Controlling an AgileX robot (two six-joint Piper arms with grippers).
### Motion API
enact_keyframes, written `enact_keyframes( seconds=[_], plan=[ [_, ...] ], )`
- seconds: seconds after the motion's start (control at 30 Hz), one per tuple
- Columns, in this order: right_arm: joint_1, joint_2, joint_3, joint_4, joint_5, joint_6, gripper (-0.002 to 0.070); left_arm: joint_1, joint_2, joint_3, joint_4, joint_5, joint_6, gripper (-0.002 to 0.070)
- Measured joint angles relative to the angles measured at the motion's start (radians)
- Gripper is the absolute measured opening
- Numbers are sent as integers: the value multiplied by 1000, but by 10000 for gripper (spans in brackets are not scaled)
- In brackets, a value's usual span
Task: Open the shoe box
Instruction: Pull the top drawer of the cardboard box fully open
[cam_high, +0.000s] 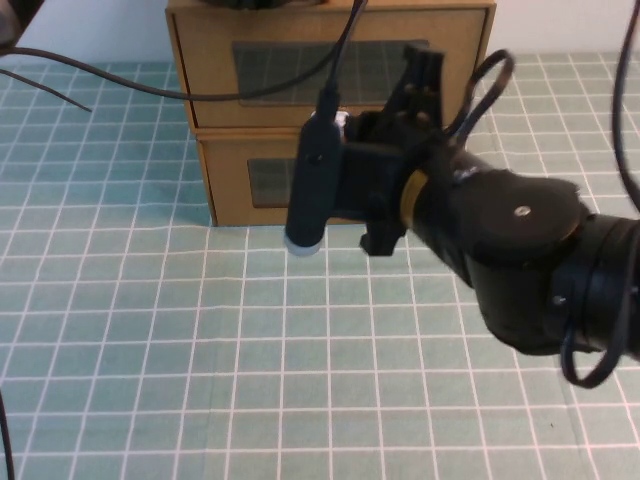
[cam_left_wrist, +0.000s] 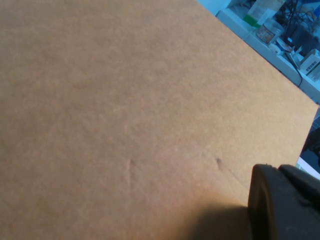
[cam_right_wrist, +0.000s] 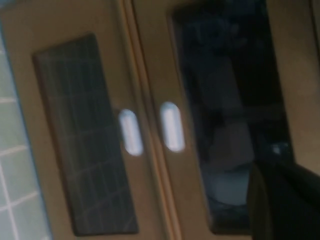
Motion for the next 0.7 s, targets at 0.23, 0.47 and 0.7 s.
enact_keyframes(
  seconds=[0.23, 0.47, 0.7],
  plan=[
    [4, 134, -40, -38, 62, 68, 9, 0, 0, 0, 0, 2, 0, -3],
    [2, 240, -140, -38, 103, 74, 132, 0, 0, 0, 0, 2, 0, -4],
    [-37, 308, -235, -38, 101, 74, 155, 0, 0, 0, 0, 2, 0, -4]
  ],
)
